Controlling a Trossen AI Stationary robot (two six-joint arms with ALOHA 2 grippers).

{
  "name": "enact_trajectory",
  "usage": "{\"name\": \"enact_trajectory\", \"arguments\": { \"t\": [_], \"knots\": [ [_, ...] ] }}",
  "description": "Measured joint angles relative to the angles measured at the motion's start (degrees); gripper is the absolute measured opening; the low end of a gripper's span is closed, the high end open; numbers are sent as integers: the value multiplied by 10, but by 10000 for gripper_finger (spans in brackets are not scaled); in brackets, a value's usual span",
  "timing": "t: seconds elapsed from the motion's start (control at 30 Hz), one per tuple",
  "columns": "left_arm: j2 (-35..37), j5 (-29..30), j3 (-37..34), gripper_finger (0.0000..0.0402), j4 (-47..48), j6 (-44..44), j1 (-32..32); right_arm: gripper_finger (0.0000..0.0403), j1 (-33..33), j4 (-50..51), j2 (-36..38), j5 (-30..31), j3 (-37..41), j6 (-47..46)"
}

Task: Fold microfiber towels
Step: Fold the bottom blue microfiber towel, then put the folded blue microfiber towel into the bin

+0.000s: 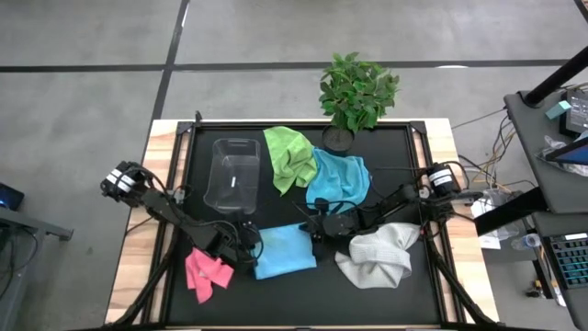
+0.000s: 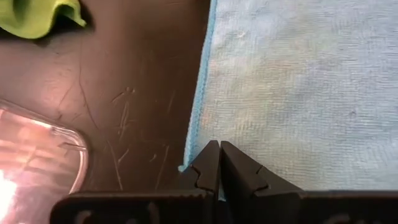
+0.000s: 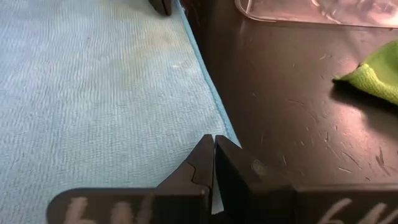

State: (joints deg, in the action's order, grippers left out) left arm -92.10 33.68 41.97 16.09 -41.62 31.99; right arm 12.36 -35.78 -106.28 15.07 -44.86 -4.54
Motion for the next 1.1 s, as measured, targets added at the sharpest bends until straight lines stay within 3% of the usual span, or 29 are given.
{"name": "enact_trajectory", "arguments": {
  "t": [0.3,0.47,0.57,0.7,0.8,0.93,1.1],
  "knots": [
    [43,-38,26,0,0,5,0,8,11,63,69,0,0,-15],
    [75,-92,70,0,-3,-27,2,9,25,121,127,-1,0,-102],
    [84,-124,91,0,-5,-113,3,11,32,157,156,-21,0,-156],
    [86,-183,89,0,-6,-312,4,31,47,178,175,-40,0,-217],
    [85,-213,74,4,-15,-403,9,57,53,183,179,-88,-1,-291],
    [84,-208,67,41,-25,-448,16,107,64,213,181,-138,-6,-393],
    [84,-196,67,132,-47,-451,15,176,94,249,181,-151,-6,-439]
  ]
}}
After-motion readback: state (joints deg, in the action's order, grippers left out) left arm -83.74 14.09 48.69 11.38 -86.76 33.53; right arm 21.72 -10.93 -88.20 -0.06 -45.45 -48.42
